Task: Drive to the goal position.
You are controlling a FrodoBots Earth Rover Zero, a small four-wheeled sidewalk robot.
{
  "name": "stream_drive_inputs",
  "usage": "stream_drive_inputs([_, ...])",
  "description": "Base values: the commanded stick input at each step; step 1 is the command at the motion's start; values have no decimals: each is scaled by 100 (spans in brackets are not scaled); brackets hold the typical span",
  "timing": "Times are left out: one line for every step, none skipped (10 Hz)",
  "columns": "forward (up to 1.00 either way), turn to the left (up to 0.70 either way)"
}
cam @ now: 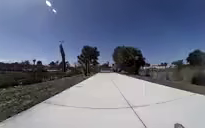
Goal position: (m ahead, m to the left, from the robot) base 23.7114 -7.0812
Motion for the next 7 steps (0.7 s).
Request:
stream_drive_inputs([100,-26])
stream_drive_inputs([100,-7])
stream_drive_inputs([100,0])
stream_drive_inputs([100,0])
stream_drive_inputs([100,0])
stream_drive_inputs([100,0])
stream_drive_inputs([100,0])
